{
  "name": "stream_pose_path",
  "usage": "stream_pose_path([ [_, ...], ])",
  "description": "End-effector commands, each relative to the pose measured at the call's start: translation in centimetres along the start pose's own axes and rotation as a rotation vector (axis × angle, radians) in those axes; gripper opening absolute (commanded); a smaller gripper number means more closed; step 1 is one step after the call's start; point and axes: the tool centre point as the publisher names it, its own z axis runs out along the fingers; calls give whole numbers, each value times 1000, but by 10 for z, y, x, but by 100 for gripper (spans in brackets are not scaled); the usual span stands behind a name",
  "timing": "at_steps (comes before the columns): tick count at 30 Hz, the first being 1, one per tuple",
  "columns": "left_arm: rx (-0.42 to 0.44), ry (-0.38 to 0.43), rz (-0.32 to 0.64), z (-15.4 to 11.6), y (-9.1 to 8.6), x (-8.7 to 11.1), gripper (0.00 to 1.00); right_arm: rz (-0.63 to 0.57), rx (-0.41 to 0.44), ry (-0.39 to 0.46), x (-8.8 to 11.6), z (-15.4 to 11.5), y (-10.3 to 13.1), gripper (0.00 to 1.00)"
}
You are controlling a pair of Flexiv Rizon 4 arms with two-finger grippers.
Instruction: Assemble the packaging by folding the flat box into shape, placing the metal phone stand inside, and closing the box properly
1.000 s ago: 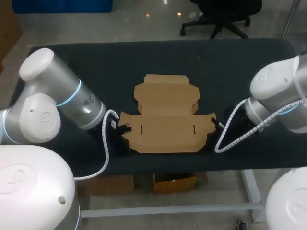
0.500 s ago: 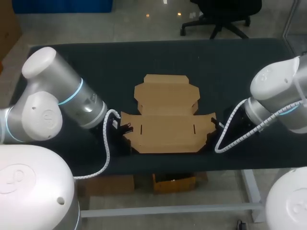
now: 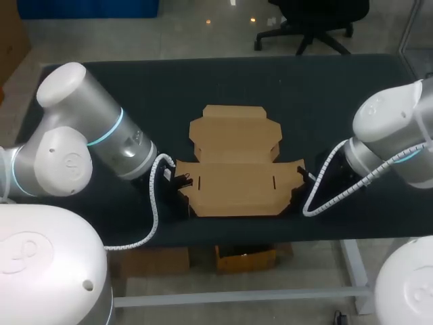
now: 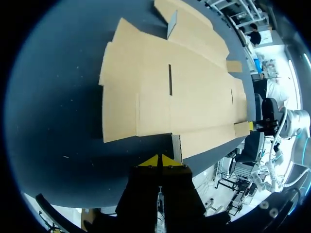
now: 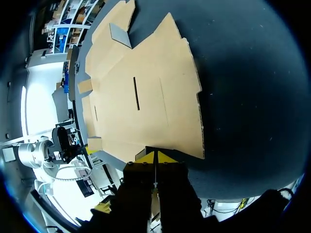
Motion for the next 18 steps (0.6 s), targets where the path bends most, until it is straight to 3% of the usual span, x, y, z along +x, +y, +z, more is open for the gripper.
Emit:
stream_pose_path([
  [1, -3, -22, 6, 1, -1, 7, 0, -4, 2, 2, 1, -1, -1, 0],
  [18, 31, -95, 29, -1, -7, 17, 0, -13, 5, -10, 0, -1, -3, 0],
])
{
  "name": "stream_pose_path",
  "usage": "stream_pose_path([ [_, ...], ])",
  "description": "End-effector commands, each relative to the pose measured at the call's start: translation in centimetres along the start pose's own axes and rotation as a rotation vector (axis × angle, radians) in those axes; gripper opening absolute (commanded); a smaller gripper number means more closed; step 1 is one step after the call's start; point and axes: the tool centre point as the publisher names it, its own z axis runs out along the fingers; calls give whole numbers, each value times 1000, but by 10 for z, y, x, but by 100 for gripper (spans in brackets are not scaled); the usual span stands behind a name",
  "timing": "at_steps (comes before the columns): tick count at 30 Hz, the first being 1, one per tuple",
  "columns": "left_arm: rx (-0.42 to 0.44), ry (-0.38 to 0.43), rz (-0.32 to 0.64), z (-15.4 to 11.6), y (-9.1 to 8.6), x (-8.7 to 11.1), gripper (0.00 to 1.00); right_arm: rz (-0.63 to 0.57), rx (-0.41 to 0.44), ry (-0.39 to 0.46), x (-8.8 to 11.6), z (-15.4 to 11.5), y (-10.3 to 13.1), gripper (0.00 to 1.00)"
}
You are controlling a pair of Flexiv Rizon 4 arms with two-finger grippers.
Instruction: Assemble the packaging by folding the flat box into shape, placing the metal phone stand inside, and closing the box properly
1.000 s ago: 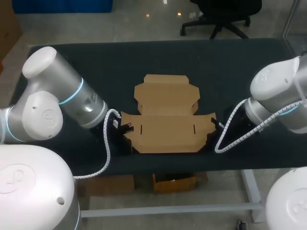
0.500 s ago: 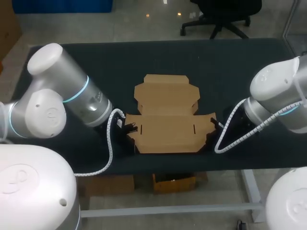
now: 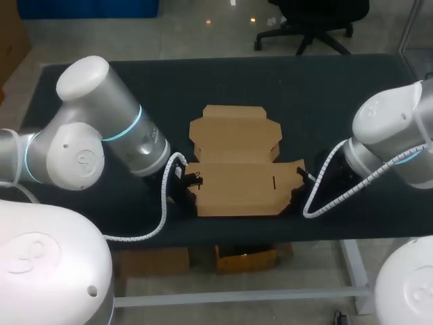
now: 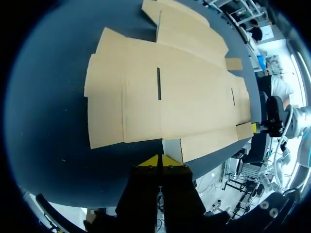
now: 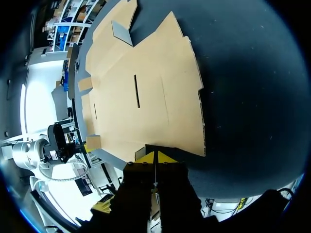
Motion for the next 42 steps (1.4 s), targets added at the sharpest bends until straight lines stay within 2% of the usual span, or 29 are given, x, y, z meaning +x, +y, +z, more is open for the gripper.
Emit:
stream_pose_path([
  [1, 11, -21, 4, -6, 1, 5, 0, 0, 1, -3, 1, -1, 0, 0],
  [22, 12, -26, 43, -6, 11, 14, 0, -14, -26, -64, 12, 1, -11, 0],
  [42, -2, -28, 84, -1, 15, 25, 0, -36, -29, -78, 19, 4, -10, 0],
])
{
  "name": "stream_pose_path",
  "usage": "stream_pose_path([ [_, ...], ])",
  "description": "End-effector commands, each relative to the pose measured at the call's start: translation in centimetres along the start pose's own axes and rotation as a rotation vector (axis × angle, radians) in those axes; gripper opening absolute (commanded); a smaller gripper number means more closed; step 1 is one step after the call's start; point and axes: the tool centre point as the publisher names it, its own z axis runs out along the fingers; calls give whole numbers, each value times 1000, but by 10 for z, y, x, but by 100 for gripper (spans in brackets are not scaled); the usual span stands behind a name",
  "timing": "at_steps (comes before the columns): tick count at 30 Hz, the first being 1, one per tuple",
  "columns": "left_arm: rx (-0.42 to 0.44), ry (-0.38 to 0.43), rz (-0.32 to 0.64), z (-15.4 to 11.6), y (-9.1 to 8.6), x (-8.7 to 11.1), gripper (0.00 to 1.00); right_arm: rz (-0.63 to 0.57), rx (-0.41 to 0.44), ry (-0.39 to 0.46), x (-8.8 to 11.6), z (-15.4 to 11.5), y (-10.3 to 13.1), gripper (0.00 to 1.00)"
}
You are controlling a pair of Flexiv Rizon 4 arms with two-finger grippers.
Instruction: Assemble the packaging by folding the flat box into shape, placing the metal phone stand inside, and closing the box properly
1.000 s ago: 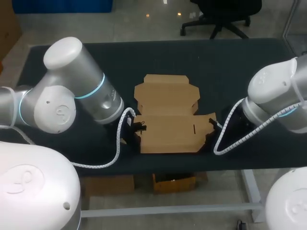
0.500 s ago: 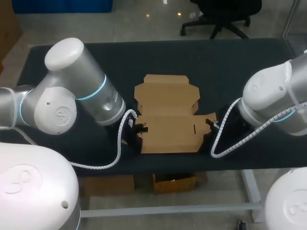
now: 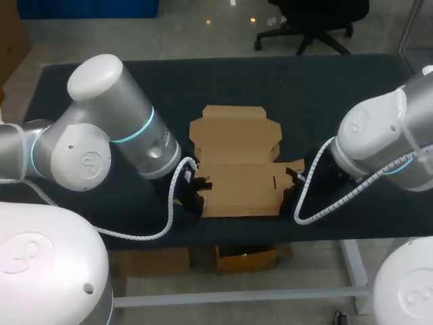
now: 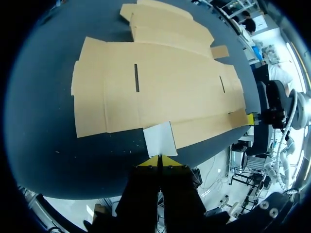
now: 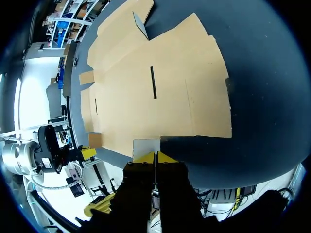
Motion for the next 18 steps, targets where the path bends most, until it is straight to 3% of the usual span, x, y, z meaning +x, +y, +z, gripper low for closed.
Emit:
stream_pose_path([
  [1, -3, -7, 3, 2, -2, 3, 0, -2, -2, -3, 1, 1, 0, 0],
  [18, -13, -3, 11, 6, -1, 6, 0, -33, 6, -15, 11, 7, -2, 0],
])
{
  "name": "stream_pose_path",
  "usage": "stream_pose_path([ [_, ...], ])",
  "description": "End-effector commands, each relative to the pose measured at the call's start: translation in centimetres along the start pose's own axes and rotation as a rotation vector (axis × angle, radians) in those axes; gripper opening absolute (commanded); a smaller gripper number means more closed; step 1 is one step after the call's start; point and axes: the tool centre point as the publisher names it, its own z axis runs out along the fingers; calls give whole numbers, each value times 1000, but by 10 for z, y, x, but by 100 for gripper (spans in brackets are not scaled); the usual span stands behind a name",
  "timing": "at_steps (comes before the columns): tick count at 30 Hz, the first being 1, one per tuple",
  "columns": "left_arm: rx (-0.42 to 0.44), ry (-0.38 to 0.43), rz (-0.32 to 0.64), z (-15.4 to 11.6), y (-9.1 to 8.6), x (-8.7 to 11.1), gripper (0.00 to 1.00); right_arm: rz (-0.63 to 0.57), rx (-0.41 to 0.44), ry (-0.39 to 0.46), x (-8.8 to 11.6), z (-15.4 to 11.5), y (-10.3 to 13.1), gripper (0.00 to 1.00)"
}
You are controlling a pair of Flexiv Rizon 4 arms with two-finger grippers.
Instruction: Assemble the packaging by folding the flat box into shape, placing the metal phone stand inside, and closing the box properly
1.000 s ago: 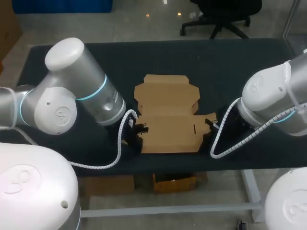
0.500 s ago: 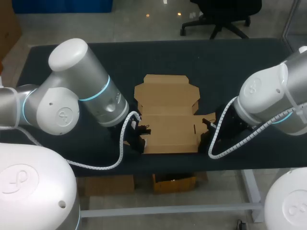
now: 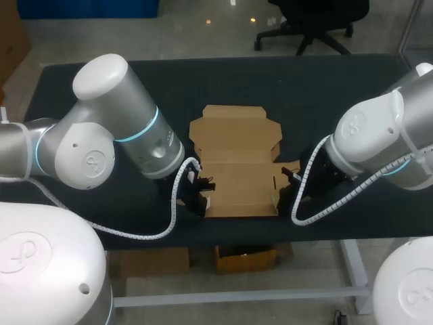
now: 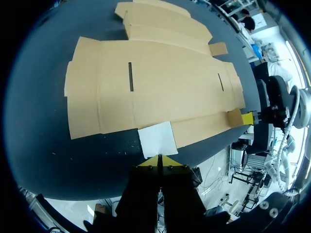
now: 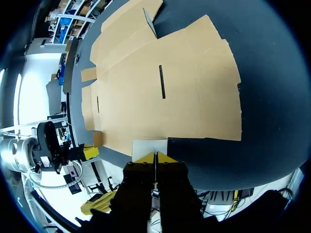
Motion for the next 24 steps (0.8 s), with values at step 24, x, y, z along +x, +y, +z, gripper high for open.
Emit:
stream_pose_path([
  [24, 0, -7, -9, 6, -3, 1, 0, -20, 15, -36, 7, 11, -4, 0],
])
